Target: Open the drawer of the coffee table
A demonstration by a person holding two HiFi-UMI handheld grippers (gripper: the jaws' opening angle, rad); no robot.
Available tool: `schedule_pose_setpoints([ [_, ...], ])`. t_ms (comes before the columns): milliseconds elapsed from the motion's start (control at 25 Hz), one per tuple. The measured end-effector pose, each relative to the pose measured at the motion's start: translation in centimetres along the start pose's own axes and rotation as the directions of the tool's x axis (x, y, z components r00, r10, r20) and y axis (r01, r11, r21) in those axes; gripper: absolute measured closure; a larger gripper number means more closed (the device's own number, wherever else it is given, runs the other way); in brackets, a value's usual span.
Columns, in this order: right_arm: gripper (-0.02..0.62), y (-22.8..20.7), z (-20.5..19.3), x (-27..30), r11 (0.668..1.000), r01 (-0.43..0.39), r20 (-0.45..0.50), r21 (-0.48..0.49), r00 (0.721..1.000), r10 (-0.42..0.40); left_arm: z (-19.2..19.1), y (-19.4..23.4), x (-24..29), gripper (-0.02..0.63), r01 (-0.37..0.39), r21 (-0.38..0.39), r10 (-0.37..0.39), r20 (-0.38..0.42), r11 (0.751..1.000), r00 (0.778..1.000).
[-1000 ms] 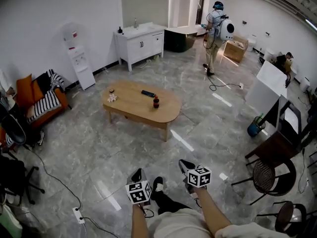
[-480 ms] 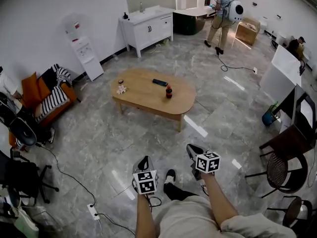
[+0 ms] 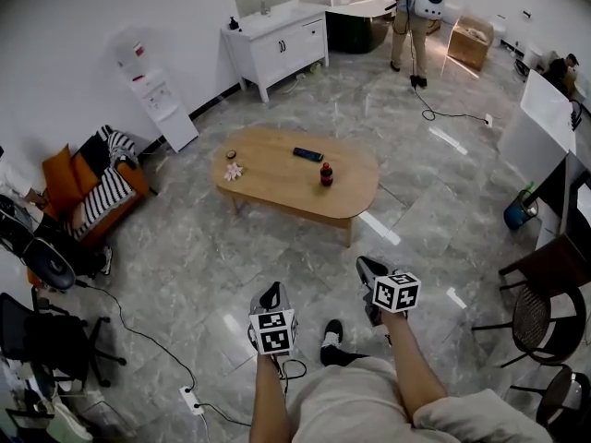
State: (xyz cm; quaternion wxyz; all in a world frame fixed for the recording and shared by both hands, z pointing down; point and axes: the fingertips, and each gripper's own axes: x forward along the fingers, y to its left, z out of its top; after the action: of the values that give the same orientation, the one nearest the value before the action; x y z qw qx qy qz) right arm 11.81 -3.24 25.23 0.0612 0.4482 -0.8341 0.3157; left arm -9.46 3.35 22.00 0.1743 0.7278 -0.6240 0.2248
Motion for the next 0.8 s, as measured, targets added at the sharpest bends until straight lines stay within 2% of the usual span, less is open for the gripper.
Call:
schedule_pose_setpoints([
  [240, 0.579, -2.6, 3.3, 3.2, 0.995, 0.039, 0.05, 0.092, 0.998, -0.044, 3.1, 1.7, 3.3, 0.594, 0.016, 0.052, -0.016, -0.003, 0.999, 1.0],
  [400, 0.579, -4.4, 4.0, 4.9, 0.987, 0.056, 0.065, 0.149, 0.996, -0.066, 4.2, 2.5, 5.1, 0.595, 0.014, 0.078, -0.014, 0.002, 0.997, 1.0],
  [520, 0.579, -5.4, 4.3, 6.2, 0.986, 0.069, 0.063, 0.151, 0.995, -0.079, 4.4, 3.3, 6.7, 0.594, 0.013, 0.075, -0.013, 0.007, 0.997, 1.0],
  [680, 0.58, -6.4, 6.3, 7.5, 0.984, 0.072, 0.089, 0.164, 0.992, -0.087, 6.1, 4.8, 7.6, 0.595, -0.003, 0.053, 0.001, 0.053, 0.999, 0.999],
  [800, 0.578, -6.9, 6.9, 7.9, 0.987, 0.079, 0.091, 0.139, 0.992, -0.092, 6.3, 6.5, 8.1, 0.594, -0.03, 0.036, 0.028, 0.06, 0.999, 0.998],
])
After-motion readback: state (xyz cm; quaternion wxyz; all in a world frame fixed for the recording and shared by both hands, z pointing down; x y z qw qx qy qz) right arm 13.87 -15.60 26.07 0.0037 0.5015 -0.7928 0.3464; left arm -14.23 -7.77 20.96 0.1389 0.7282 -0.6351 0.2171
